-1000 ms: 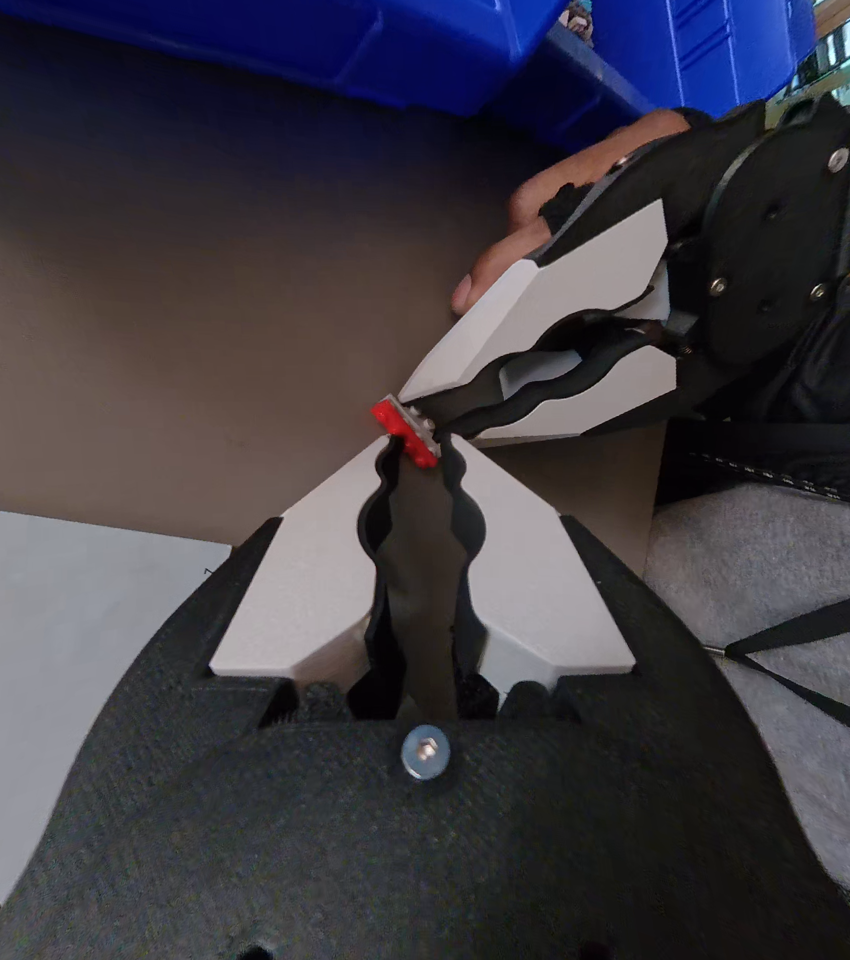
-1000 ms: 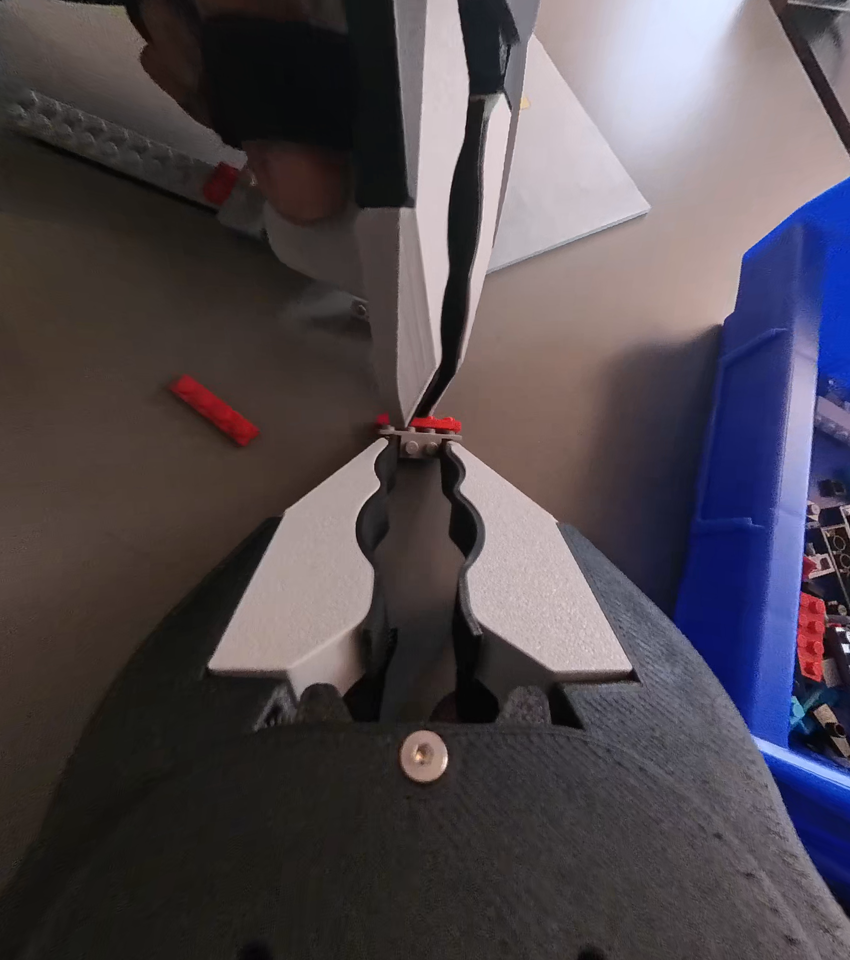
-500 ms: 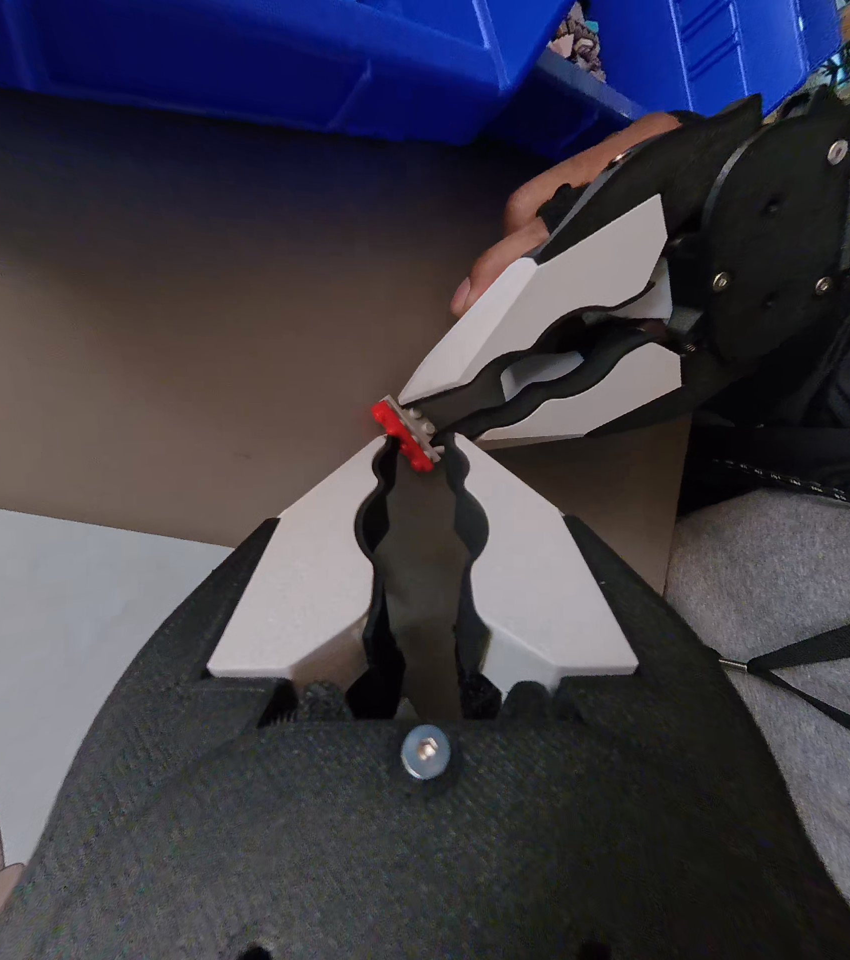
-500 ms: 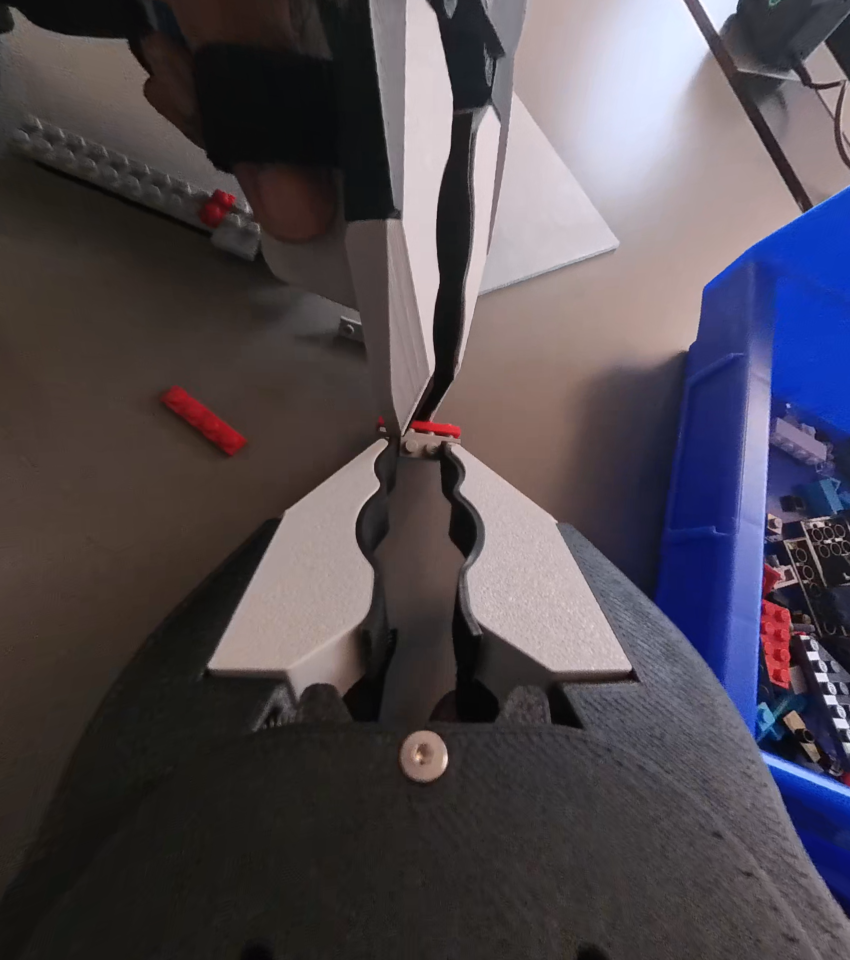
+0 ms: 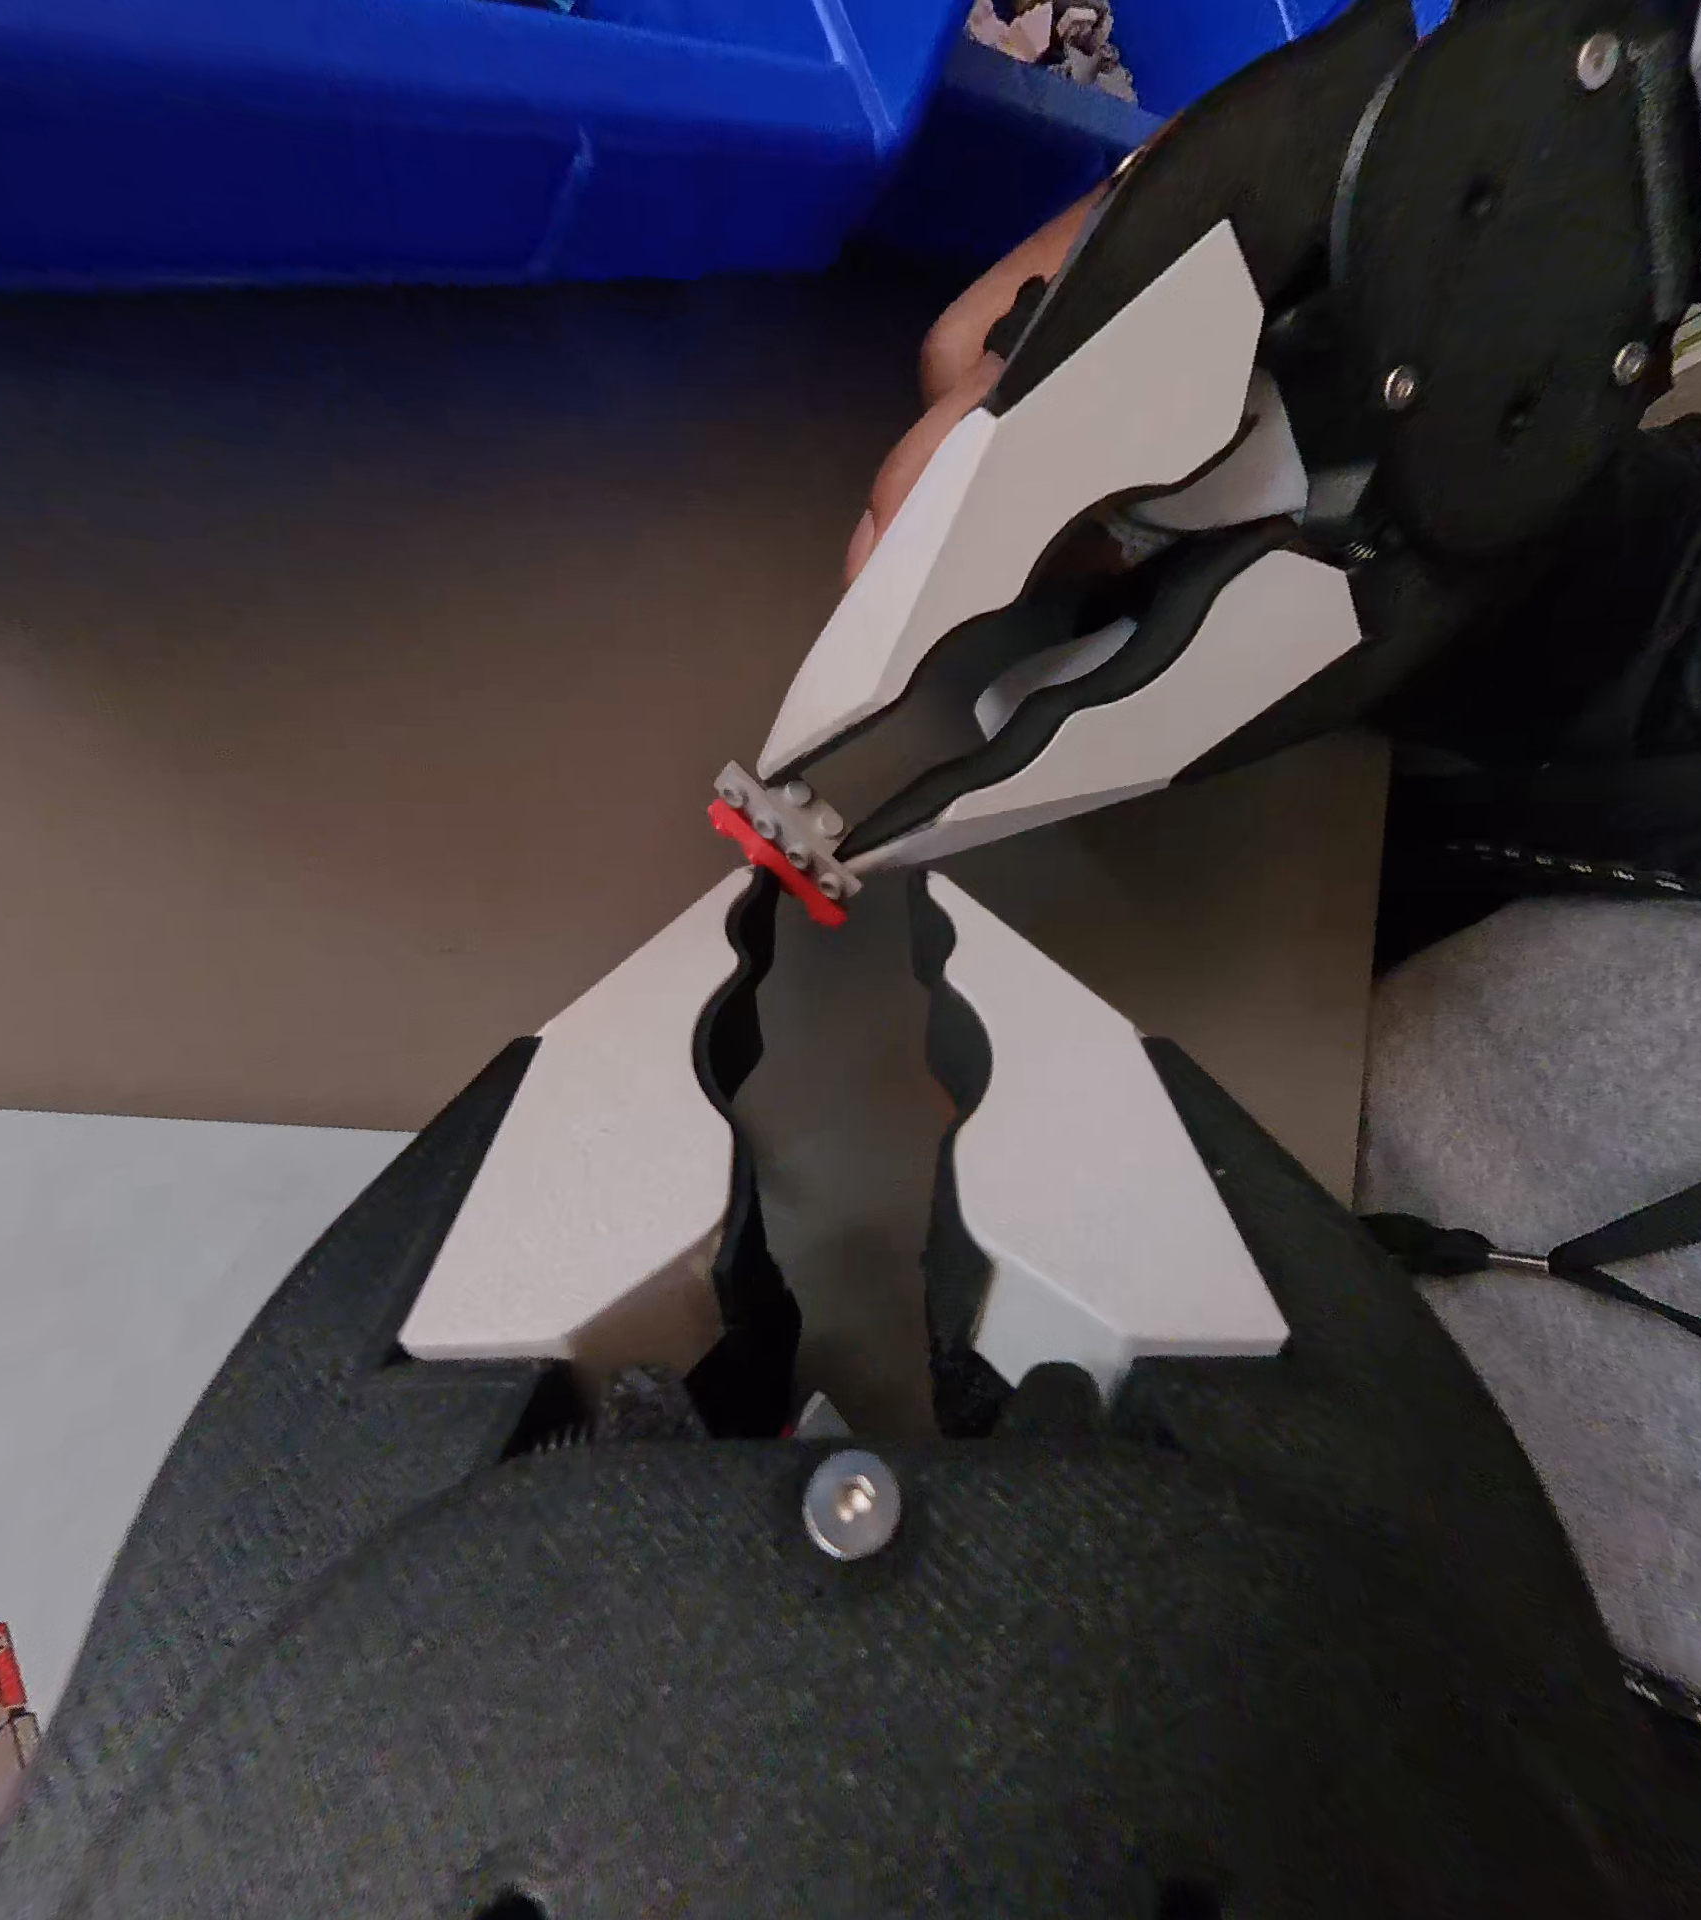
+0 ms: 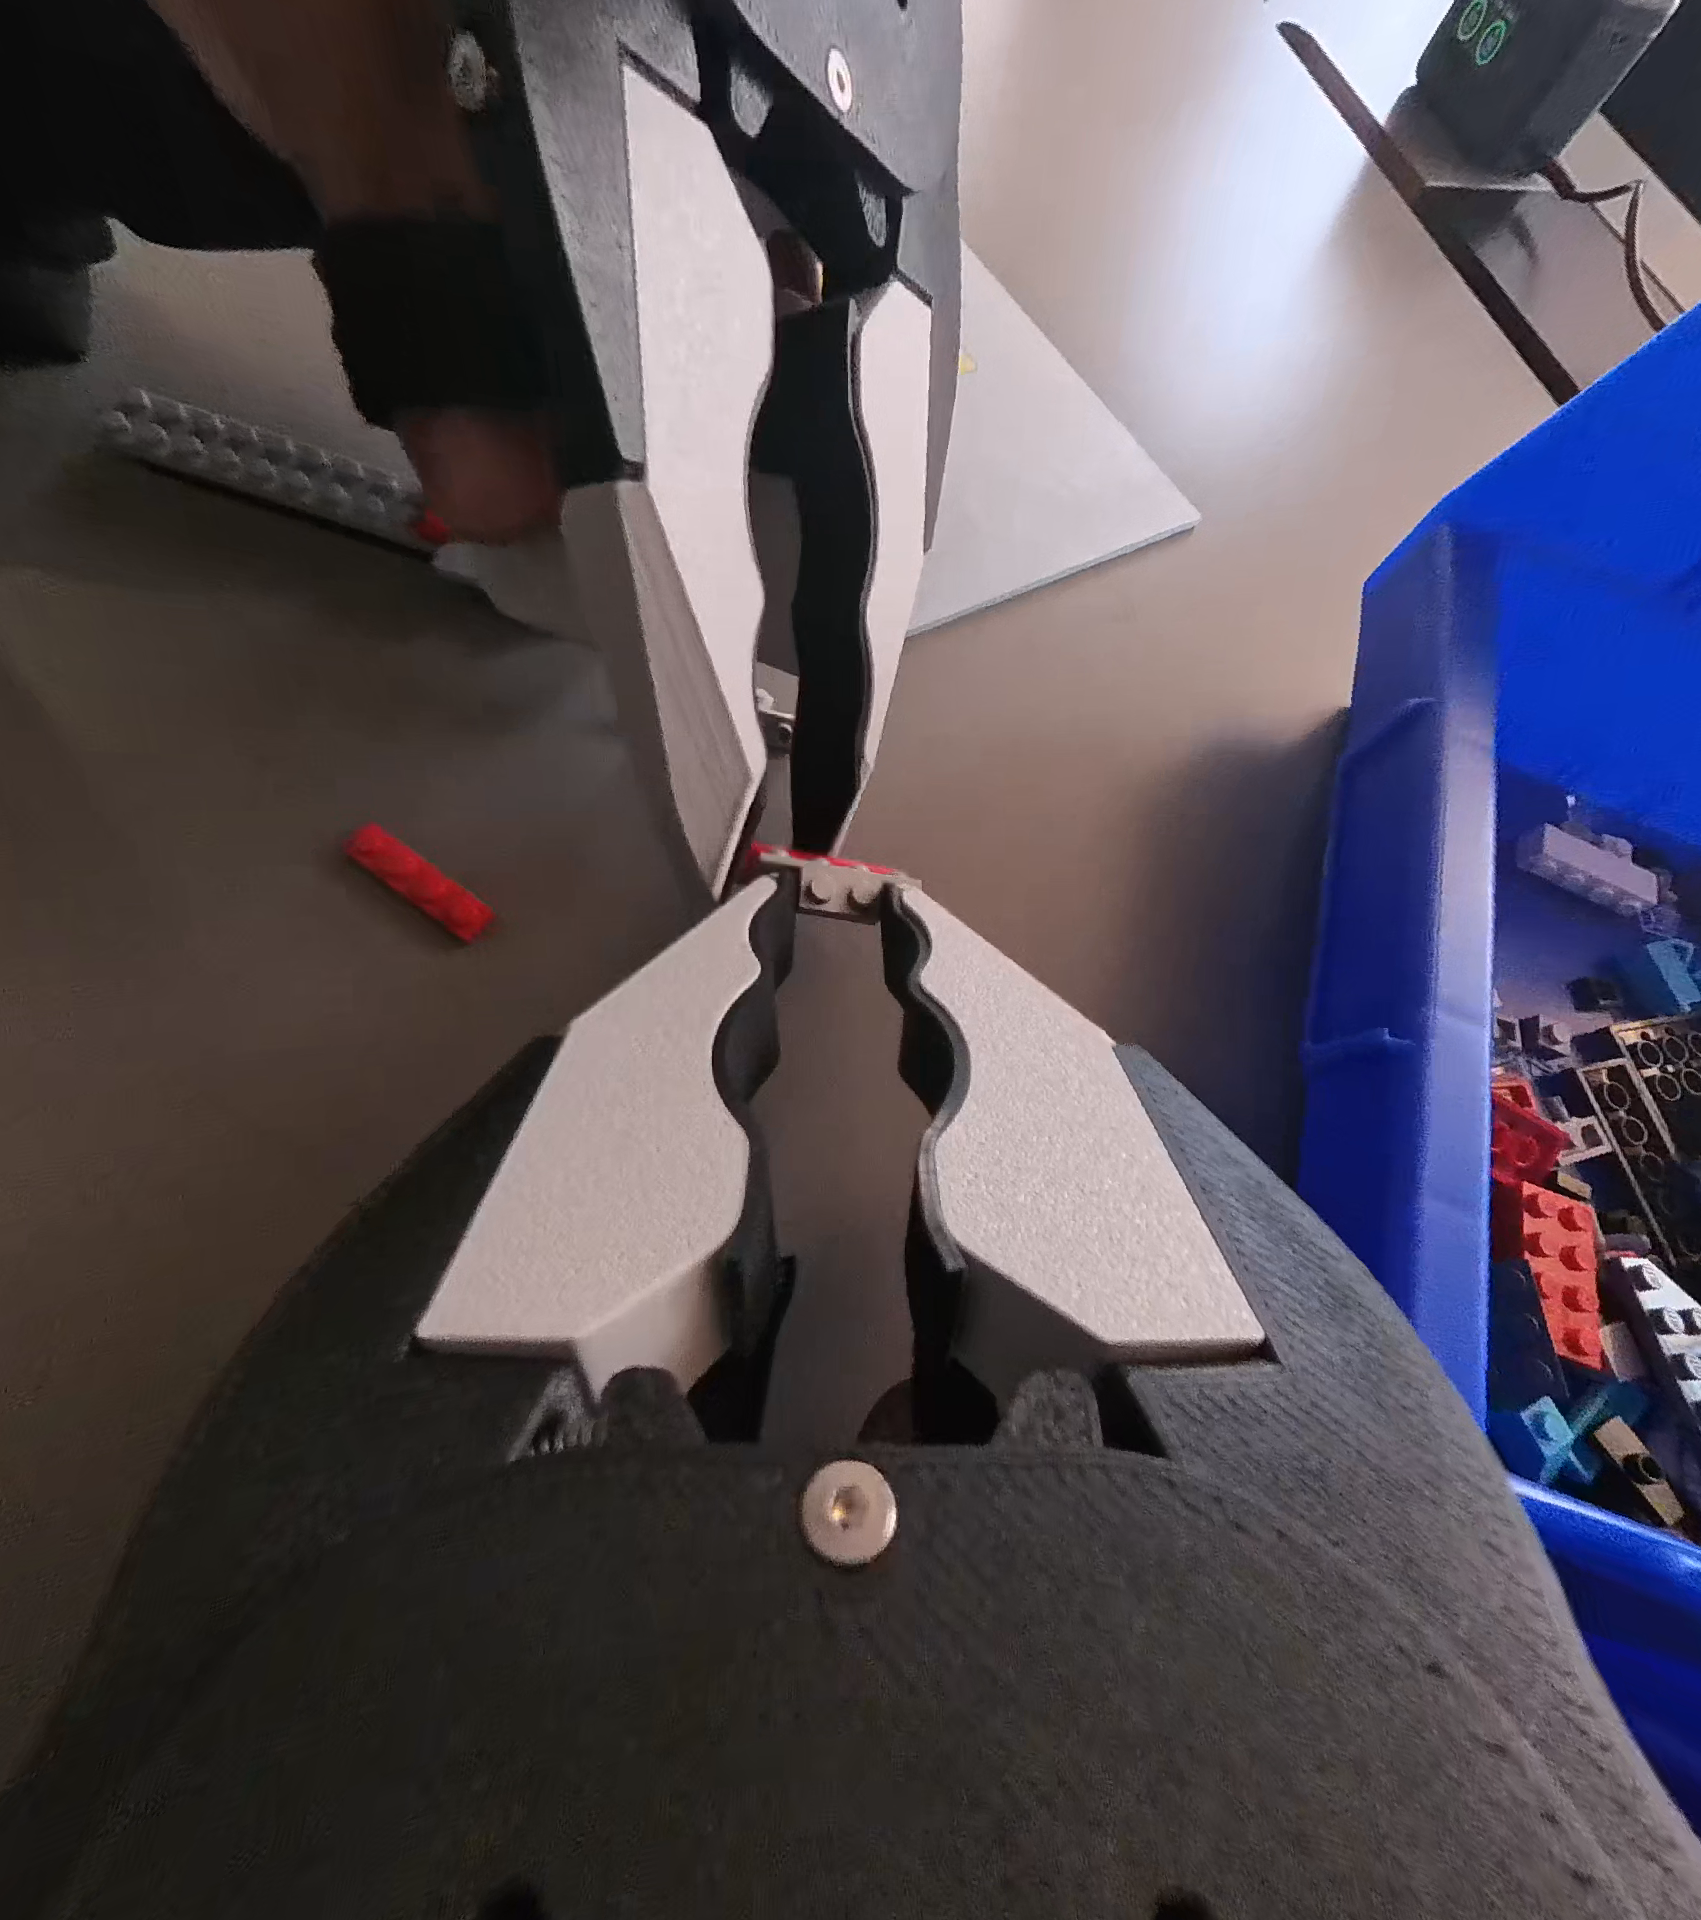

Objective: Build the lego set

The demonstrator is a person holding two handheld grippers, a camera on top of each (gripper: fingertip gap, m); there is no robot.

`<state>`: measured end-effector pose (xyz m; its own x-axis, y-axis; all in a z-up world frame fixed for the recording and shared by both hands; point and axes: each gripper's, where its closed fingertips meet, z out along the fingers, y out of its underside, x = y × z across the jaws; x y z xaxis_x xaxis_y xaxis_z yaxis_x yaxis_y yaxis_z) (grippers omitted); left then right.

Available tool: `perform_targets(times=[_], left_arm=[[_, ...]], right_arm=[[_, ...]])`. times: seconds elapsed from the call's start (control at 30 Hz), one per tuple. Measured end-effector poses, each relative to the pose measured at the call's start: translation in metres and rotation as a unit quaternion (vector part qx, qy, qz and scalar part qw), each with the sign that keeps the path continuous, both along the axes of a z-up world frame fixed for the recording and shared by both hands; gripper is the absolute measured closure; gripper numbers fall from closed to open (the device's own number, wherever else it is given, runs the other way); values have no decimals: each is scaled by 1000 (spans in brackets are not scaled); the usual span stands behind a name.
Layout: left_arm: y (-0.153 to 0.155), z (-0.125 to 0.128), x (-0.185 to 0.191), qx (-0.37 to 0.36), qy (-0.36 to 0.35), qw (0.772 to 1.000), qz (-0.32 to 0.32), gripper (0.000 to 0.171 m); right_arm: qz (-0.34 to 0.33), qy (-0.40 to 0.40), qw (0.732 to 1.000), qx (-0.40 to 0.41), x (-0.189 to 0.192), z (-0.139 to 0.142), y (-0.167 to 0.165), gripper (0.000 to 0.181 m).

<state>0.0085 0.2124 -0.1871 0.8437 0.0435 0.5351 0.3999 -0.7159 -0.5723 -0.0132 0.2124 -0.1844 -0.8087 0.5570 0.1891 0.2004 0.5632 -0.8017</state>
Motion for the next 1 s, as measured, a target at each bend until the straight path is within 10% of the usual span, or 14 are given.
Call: perform_targets(times=[1.0], left_arm=[[5, -4, -11, 6, 56, 998, 8, 158]], right_arm=[[2, 24, 999, 31, -3, -4, 4, 163]])
